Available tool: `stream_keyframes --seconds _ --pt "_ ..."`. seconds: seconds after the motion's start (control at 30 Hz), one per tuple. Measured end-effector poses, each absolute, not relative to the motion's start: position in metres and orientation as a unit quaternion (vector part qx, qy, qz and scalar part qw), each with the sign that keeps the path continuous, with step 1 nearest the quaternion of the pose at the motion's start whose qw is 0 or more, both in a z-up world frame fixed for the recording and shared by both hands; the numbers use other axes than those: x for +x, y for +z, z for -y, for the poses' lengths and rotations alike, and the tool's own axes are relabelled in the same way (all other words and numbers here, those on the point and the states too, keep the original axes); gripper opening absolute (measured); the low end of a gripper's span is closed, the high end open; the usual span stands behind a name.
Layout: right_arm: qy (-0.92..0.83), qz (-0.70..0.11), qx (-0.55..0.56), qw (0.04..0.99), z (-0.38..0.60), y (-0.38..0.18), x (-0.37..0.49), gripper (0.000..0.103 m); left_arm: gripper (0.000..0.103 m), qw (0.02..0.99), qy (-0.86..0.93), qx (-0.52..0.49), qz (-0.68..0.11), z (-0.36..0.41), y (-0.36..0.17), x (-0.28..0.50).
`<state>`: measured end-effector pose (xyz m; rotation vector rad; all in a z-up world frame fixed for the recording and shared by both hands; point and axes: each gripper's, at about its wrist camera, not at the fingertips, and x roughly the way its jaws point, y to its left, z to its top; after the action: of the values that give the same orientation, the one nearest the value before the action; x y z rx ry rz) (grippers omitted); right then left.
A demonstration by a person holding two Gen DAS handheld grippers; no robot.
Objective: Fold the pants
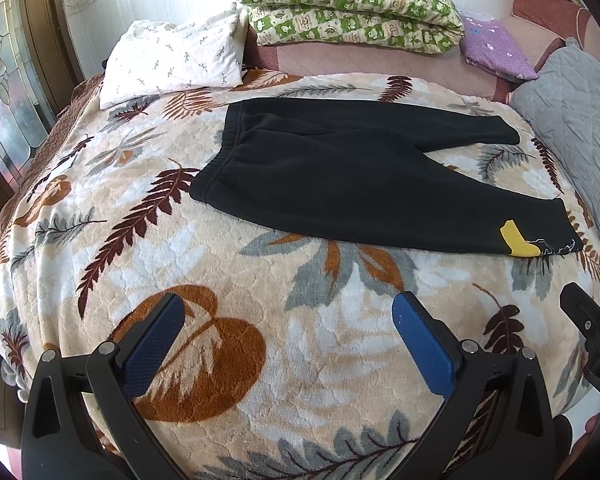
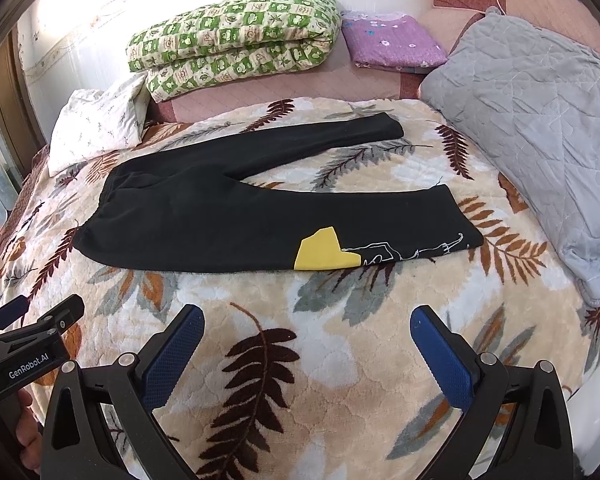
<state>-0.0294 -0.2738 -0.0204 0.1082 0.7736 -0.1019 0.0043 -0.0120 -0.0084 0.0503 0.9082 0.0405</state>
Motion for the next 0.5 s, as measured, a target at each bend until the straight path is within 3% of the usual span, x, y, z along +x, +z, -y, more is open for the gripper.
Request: stream_keyframes --seconds 0.5 --pt "-0.049 -0.38 0.055 0.922 0.2738 -0.021 -0.0256 0.103 0.103 0.898 0.019 0.029 -0.439 0.0161 -0.0043 0.0138"
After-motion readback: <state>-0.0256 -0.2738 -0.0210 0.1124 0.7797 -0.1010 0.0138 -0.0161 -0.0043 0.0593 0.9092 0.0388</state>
